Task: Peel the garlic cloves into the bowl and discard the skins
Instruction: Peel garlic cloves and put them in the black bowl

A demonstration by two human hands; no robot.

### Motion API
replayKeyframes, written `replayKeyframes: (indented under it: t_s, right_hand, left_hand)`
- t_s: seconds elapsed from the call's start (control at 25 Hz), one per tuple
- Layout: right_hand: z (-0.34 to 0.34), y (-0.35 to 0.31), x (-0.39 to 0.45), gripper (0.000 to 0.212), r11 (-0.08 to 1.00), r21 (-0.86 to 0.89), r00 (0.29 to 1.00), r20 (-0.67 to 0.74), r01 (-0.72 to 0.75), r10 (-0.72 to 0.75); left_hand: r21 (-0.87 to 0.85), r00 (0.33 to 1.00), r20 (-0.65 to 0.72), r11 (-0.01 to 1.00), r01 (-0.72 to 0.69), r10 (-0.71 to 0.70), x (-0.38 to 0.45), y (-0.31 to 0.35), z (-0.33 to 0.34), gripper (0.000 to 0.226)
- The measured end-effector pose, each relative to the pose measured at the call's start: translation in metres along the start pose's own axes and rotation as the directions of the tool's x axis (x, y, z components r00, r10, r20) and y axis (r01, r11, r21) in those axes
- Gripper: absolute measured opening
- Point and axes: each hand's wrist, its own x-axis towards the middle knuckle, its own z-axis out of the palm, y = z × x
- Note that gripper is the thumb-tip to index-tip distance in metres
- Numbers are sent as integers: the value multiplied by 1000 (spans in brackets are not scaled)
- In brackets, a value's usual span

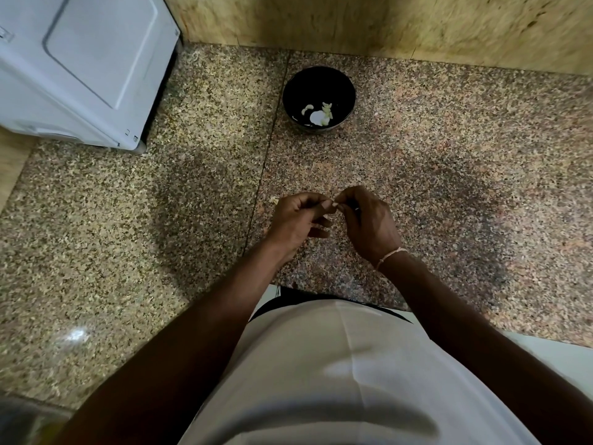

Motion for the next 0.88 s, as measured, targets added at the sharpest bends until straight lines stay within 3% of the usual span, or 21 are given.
replayKeyframes:
  t_s: [0.2, 0.4, 0.64, 0.76, 0.88]
  right_hand:
    - [1, 0, 1, 8, 1000, -28, 1000, -21, -7, 7]
    - [1, -1, 1, 8, 999, 31, 999, -1, -32, 32]
    - [4, 0, 8, 7, 927, 266, 964, 121, -263, 239]
    - [5, 0, 11, 9, 787, 448, 906, 221, -424, 362]
    - [8, -3, 11, 11, 502, 663, 823, 354, -556, 444]
  left_hand:
    - [-76, 993, 0, 990, 117, -117, -1, 3, 5, 18]
    - [-48, 995, -32, 994, 93, -95, -1, -3, 3, 4]
    - [-51, 994, -29, 993, 107, -109, 3, -4, -2, 8]
    - [-35, 996, -9, 995, 89, -90, 3, -4, -4, 7]
    - [-15, 998, 8, 998, 63, -63, 4, -1, -5, 6]
